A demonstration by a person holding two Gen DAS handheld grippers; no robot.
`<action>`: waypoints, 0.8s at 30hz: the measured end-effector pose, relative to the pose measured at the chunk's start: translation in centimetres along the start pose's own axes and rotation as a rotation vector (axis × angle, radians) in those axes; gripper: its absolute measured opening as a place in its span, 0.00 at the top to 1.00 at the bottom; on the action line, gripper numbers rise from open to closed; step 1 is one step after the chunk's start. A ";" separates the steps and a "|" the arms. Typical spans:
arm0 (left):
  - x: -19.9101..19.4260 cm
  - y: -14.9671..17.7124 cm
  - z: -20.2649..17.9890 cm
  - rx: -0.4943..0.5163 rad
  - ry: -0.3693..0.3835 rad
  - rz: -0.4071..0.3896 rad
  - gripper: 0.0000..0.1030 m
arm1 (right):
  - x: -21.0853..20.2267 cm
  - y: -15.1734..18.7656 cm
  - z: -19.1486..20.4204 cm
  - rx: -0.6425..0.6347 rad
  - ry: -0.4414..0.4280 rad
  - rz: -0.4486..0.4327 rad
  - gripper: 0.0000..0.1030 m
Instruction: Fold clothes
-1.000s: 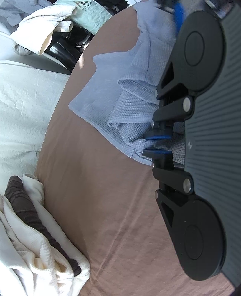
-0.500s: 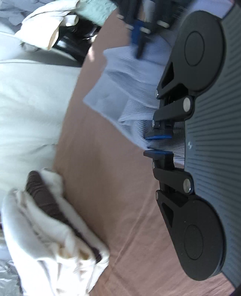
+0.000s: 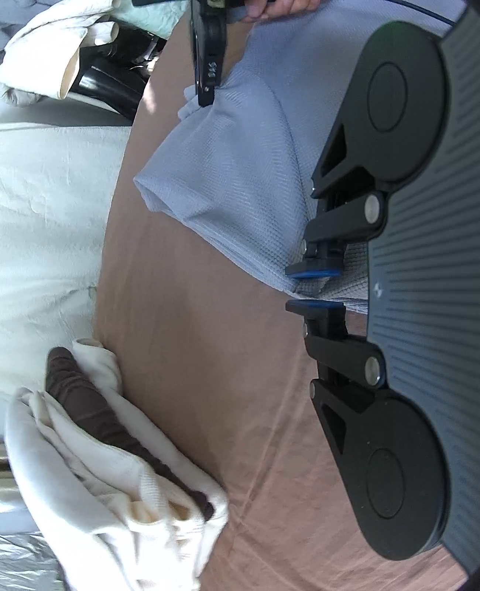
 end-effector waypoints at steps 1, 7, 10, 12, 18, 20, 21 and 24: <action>0.0 0.0 0.1 -0.008 0.008 0.001 0.87 | -0.1 0.0 -0.4 0.044 -0.015 0.020 0.92; -0.2 0.2 1.0 -0.056 0.054 0.005 0.87 | -0.8 -1.0 -1.8 0.241 -0.280 0.045 0.54; 0.0 0.3 1.2 -0.071 0.083 -0.011 0.87 | 1.3 -1.6 -2.8 0.376 -0.312 0.066 0.47; -0.1 0.4 1.2 -0.079 0.091 -0.026 0.89 | 3.4 -1.5 -2.7 0.373 -0.298 0.122 0.70; -0.5 -0.3 0.2 0.038 -0.016 -0.052 0.92 | 0.3 -4.5 -2.4 0.183 -0.205 -0.112 0.94; -1.3 -0.2 0.3 0.032 -0.025 -0.043 0.93 | -1.3 -4.9 -2.9 0.159 -0.167 -0.214 0.93; -1.7 -0.1 0.4 0.026 -0.026 -0.037 0.94 | -1.3 -4.7 -3.2 0.149 -0.127 -0.214 0.90; -3.0 0.3 0.8 0.007 -0.028 -0.018 0.94 | -0.8 -3.1 -4.9 0.157 0.013 -0.094 0.70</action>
Point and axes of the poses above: each gripper's, at about its wrist camera, not at the fingertips, and x roughly the way its jaws point, z to its left, y to its underside, the point moved 9 cm from there along x, roughly the way its jaws point, and after that the axes turned 7 degrees about y, right-handed, at the moved point
